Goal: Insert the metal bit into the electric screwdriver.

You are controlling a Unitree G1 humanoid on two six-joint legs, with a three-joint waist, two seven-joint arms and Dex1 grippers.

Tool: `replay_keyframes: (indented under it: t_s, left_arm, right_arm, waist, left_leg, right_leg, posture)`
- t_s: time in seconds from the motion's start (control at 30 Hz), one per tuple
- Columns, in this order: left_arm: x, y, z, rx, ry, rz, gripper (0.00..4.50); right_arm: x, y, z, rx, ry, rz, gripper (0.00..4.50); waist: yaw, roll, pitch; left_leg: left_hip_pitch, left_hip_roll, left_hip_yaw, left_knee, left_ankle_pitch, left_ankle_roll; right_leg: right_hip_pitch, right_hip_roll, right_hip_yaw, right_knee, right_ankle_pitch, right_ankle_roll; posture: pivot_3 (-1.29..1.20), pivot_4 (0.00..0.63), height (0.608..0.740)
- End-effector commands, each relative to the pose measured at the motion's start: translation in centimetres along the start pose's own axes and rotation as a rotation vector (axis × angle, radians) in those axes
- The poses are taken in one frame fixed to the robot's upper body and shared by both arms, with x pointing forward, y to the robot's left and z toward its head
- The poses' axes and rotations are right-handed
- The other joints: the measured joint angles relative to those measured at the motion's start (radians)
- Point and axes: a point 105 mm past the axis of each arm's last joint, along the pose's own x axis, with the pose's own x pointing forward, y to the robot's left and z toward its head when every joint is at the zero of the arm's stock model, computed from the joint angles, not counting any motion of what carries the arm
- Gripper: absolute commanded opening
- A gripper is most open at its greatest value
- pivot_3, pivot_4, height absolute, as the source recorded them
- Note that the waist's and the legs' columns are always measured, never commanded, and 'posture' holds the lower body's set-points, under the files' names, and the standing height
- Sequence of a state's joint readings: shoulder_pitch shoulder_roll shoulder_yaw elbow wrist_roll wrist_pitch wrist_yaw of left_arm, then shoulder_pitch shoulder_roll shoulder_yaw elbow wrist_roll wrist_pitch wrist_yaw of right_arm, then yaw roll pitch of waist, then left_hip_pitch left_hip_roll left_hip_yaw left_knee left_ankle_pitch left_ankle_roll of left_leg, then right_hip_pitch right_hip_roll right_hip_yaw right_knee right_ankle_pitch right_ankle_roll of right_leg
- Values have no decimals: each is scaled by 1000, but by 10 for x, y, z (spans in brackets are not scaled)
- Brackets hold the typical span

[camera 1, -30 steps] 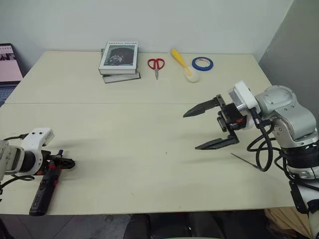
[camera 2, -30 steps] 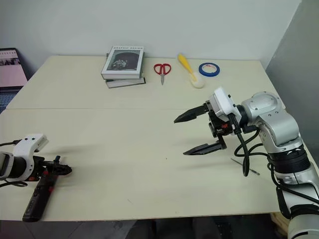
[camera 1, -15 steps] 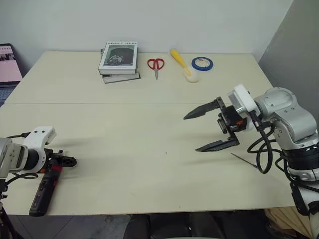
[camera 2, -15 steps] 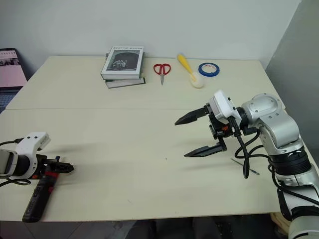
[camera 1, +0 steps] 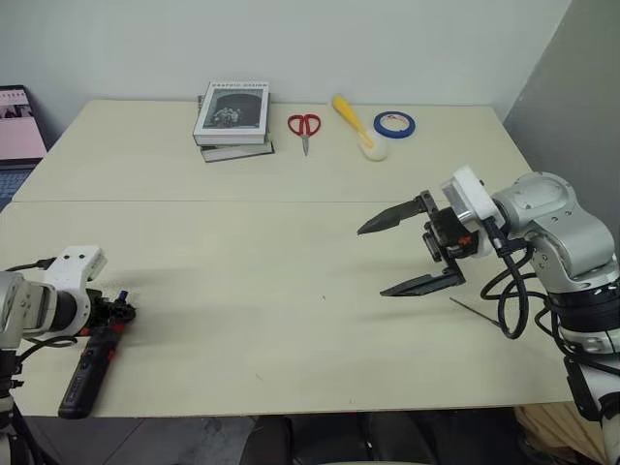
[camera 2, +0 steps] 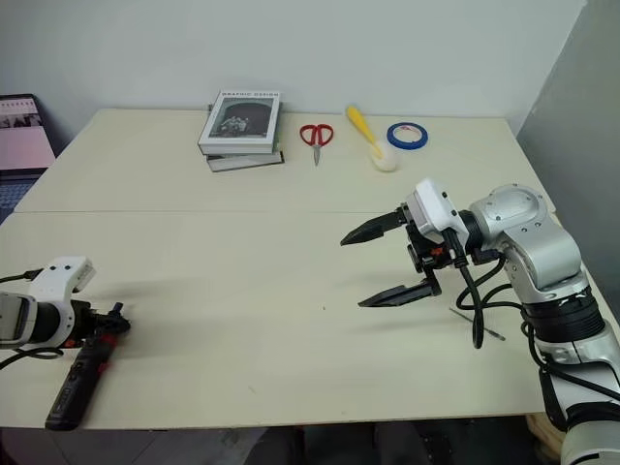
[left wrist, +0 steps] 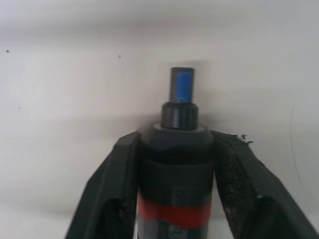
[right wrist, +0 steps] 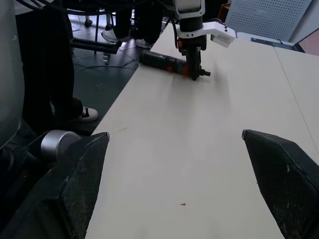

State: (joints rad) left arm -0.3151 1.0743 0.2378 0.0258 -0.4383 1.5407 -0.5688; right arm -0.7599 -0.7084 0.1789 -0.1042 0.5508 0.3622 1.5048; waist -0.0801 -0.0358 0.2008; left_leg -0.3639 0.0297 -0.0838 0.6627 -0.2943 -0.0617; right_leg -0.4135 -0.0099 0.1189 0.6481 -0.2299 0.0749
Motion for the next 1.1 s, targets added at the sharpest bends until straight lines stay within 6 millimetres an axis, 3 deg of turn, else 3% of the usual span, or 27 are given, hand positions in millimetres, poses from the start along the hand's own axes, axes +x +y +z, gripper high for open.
replay_keyframes:
  t_s: [0.03, 0.17, 0.23, 0.43, 0.6, 0.83, 1.0, 1.1]
  left_arm:
    - [6, -10, 2, 13, -9, -48, 1631]
    - [-2, -26, 22, 106, -96, -112, 1631]
    - [-12, -45, 40, 217, -174, -164, 1631]
    - [-53, -133, 96, 414, -470, -438, 1631]
    - [-78, -205, 117, 497, -691, -722, 1631]
    - [-76, -273, 128, 592, -934, -919, 1631]
    - [-77, -313, 135, 609, -1139, -974, 1631]
    - [-65, -326, 141, 542, -1226, -974, 1631]
  right_arm:
    - [-4, 6, 6, -28, 13, 11, 4500]
    - [-7, 8, 5, -19, 21, -2, 4500]
    - [-11, 9, 6, -13, 24, -22, 4500]
    - [-22, 15, 11, 12, 37, -106, 4500]
    - [-32, 23, 14, 72, 47, -245, 4500]
    - [-53, 36, 19, 153, 66, -507, 4500]
    - [-69, 49, 25, 173, 84, -660, 4500]
    - [-66, 53, 27, 172, 85, -760, 4500]
  waist:
    - [1, 0, 0]
    - [10, 0, 0]
    - [19, 0, 0]
    - [50, -2, 0]
    - [45, -2, 0]
    - [46, -2, 0]
    - [51, -2, 0]
    - [56, -2, -1]
  left_leg:
    - [0, 0, 0, 0, 0, 0]
    - [0, 0, 0, 0, 0, 0]
    - [0, 0, -1, 0, 0, 0]
    - [-4, -1, -2, 2, 0, -1]
    - [-4, -2, -2, 2, 0, -1]
    - [-5, -2, -2, 0, 0, -1]
    - [-3, -3, -1, 3, 0, -1]
    - [-3, -3, 0, 4, 0, -1]
  right_leg:
    - [0, 0, 0, 0, 0, 0]
    - [0, 0, 0, 0, 0, 0]
    - [0, 0, 0, 0, 0, 1]
    - [1, 0, -1, -3, 1, 2]
    - [0, -1, -1, -3, 4, -3]
    - [-1, -1, -1, -3, 4, -3]
    - [2, -1, 1, -5, 4, -2]
    - [5, -1, 2, -6, 5, -2]
  posture:
    - [0, 150, 740]
    - [0, 150, 740]
    - [0, 150, 740]
    - [0, 150, 740]
    - [0, 150, 740]
    - [0, 150, 740]
    - [0, 150, 740]
    - [0, 150, 740]
